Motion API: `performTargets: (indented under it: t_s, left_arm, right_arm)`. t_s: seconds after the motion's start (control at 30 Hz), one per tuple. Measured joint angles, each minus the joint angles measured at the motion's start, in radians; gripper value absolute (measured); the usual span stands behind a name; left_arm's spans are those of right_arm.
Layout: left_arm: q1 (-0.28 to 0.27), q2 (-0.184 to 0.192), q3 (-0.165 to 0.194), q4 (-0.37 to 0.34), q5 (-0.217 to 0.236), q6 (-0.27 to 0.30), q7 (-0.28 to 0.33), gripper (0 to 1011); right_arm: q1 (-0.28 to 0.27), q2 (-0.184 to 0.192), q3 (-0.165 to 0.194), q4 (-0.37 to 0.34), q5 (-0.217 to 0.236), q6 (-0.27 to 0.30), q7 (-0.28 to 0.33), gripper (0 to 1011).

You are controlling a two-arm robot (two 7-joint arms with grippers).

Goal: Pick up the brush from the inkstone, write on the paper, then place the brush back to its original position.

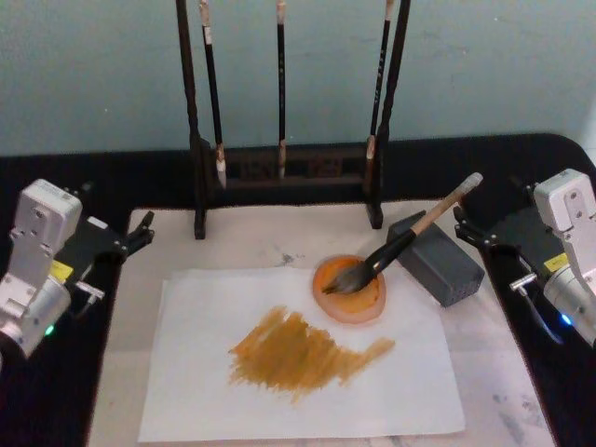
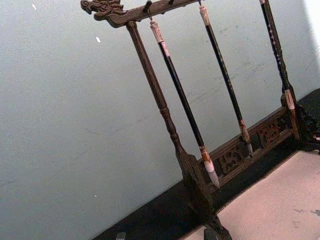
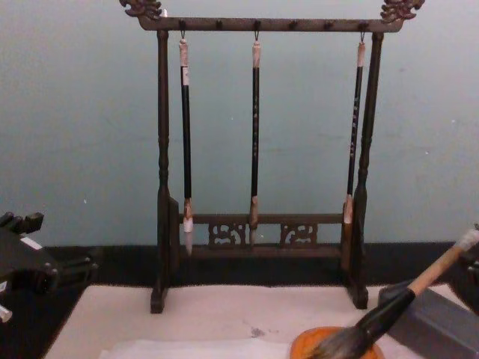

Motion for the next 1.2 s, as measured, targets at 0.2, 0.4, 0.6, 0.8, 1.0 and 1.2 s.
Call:
performTargets:
  t_s: [0.2,0.4,0.6,0.8,1.0,1.2]
  left_arm:
    - [0.000,0.000,0.000,0.000,0.000,0.000,0.000,1010]
    - [0.000,0.000,0.000,0.000,0.000,0.000,0.000,1009]
    - [0.000,0.000,0.000,0.000,0.000,0.000,0.000,1010]
    - [0.000,0.000,0.000,0.000,0.000,0.000,0.000,1010]
    - [0.000,0.000,0.000,0.000,0.000,0.000,0.000,1010]
    - [0.000,0.000,0.000,0.000,0.000,0.000,0.000,1010]
  right_arm:
    - [0.000,0.000,0.000,0.000,0.000,0.000,0.000,1000]
    - [0.000,0.000,0.000,0.000,0.000,0.000,0.000,1000]
    - [0.000,0.000,0.000,0.000,0.000,0.000,0.000,1000]
    - [0.000,0.000,0.000,0.000,0.000,0.000,0.000,1000]
    - [0.000,0.000,0.000,0.000,0.000,0.000,0.000,1000]
    - [0.000,0.000,0.000,0.000,0.000,0.000,0.000,1000]
